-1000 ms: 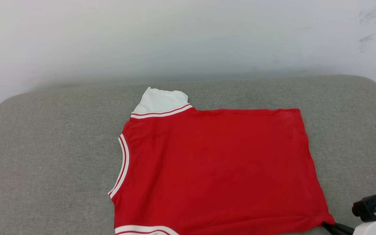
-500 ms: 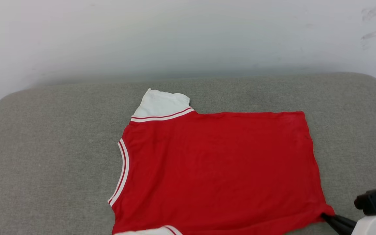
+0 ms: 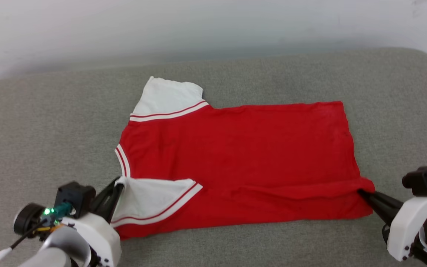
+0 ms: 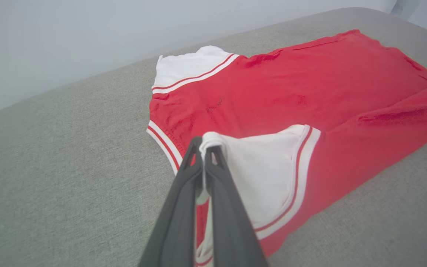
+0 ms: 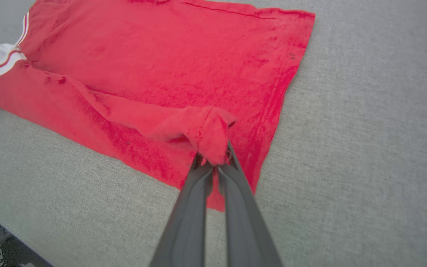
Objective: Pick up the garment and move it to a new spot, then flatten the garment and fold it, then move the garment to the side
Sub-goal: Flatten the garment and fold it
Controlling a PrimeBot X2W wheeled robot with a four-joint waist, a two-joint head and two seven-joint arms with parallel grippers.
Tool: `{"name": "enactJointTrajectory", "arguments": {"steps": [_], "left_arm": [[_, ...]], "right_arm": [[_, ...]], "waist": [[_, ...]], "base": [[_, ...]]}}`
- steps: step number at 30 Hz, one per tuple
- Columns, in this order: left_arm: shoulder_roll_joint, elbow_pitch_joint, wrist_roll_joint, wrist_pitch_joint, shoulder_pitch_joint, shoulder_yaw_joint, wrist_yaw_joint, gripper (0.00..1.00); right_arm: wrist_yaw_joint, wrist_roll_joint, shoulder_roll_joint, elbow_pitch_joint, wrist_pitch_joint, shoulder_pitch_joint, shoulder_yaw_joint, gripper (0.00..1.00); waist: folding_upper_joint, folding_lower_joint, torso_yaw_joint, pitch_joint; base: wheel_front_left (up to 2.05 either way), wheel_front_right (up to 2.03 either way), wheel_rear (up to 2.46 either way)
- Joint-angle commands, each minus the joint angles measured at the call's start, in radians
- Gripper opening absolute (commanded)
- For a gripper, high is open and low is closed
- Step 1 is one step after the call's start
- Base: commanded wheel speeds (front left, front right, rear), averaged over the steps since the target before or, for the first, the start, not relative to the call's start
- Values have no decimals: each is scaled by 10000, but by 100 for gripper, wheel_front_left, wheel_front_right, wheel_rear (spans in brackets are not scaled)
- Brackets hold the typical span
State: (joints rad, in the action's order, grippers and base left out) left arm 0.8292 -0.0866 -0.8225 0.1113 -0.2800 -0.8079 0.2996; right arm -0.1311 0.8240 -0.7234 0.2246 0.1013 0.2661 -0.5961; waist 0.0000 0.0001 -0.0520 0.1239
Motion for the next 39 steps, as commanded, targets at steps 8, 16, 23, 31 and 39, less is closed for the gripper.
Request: {"name": "enactJointTrajectory", "arguments": {"steps": [8, 16, 23, 31, 39], "left_arm": [[-284, 1060, 359, -199, -1362, -6, -607, 0], [-670, 2362, 406, -140, -2219, 55, -1070, 0], [-1214, 4086, 471, -349, -2794, -398, -1914, 0], [-1659, 5381, 201, -488, -2922, -657, -2628, 62], [-1028, 4446, -610, -1359, -3134, -278, -2929, 100]], "right_arm": [[7, -363, 552, 137, 651, 843, 613, 0], [7, -626, 1083, 903, 922, 1604, 655, 0], [7, -766, 1488, 1950, 1487, 2114, 228, 0], [9, -548, 1395, 2378, 1441, 2132, 133, 95], [7, -704, 736, 1392, 1208, 1310, 712, 100]], "waist": [[0, -1, -336, 1041], [0, -1, -326, 1743], [0, -1, -319, 1995], [0, -1, -242, 1602], [0, -1, 37, 653]], "base": [[0, 0, 0], [0, 0, 0], [0, 0, 0], [0, 0, 0], [0, 0, 0]]}}
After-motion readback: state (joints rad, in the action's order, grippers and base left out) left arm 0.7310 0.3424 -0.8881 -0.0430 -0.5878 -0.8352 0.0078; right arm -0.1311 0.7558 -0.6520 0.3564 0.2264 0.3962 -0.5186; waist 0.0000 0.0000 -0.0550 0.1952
